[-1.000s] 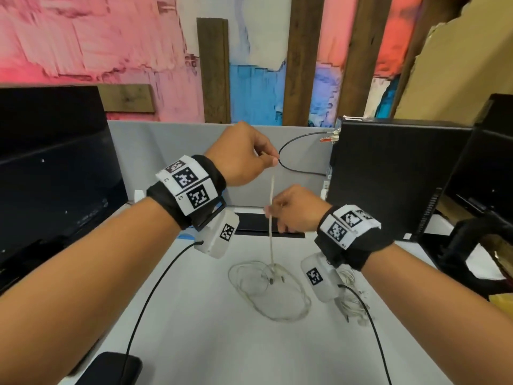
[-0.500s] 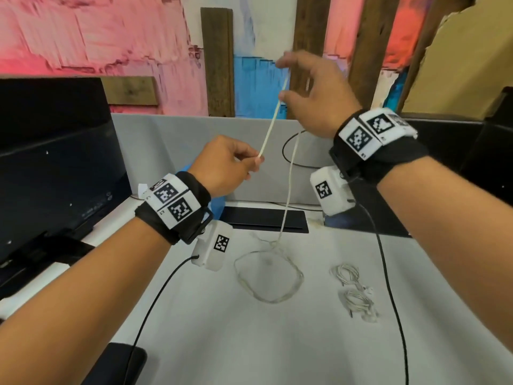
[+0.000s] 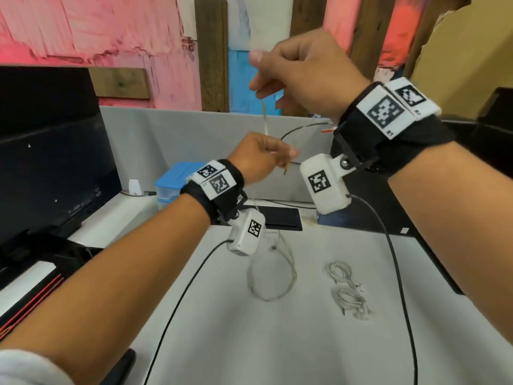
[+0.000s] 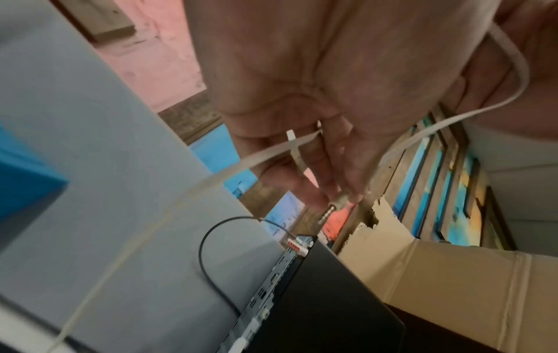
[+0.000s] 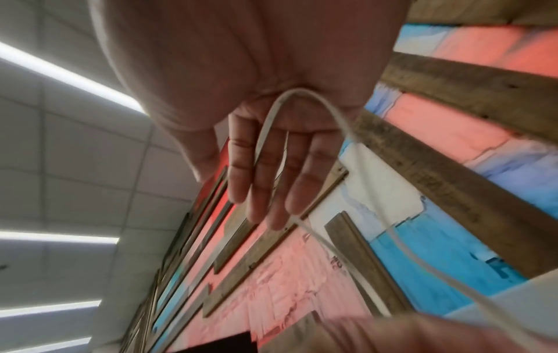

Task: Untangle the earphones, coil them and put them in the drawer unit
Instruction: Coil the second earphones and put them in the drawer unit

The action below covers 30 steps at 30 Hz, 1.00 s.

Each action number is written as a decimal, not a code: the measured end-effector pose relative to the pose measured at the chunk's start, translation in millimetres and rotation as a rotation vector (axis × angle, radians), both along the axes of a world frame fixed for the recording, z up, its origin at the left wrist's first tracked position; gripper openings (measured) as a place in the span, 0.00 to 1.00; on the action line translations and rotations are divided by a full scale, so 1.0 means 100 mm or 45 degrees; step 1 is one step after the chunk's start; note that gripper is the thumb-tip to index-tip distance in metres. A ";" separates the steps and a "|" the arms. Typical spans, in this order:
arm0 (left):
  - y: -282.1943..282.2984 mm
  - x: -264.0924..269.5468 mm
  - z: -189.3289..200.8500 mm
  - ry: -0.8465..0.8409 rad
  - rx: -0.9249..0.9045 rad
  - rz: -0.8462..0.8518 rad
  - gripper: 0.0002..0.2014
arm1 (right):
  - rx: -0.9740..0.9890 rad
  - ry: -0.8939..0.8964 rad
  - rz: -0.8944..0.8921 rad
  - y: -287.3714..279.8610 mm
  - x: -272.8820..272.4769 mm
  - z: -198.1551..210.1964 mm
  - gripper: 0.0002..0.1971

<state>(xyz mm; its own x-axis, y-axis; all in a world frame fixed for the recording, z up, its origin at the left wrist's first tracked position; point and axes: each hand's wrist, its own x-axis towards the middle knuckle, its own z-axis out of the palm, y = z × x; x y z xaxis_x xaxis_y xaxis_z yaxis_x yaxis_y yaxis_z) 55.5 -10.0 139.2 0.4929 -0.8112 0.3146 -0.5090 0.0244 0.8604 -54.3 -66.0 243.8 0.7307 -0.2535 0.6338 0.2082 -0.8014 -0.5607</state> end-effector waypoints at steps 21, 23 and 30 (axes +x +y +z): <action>0.36 0.24 1.53 -0.038 -0.275 0.042 0.10 | 0.563 1.281 0.056 -0.41 0.25 -1.84 0.13; 0.44 0.28 1.50 -0.062 -0.231 0.034 0.09 | 0.506 1.124 -0.035 -0.61 0.25 -1.69 0.09; 0.37 0.38 1.00 -0.011 0.377 0.335 0.06 | 0.009 0.577 -0.143 -0.70 0.32 -1.00 0.13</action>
<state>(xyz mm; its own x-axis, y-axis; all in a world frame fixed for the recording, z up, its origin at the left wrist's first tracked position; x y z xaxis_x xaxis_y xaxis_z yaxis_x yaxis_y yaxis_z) 93.2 26.5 239.0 0.6943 -0.7139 0.0910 -0.4722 -0.3564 0.8062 -22.2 -136.3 144.2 0.9012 -0.3503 0.2551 -0.1469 -0.8008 -0.5806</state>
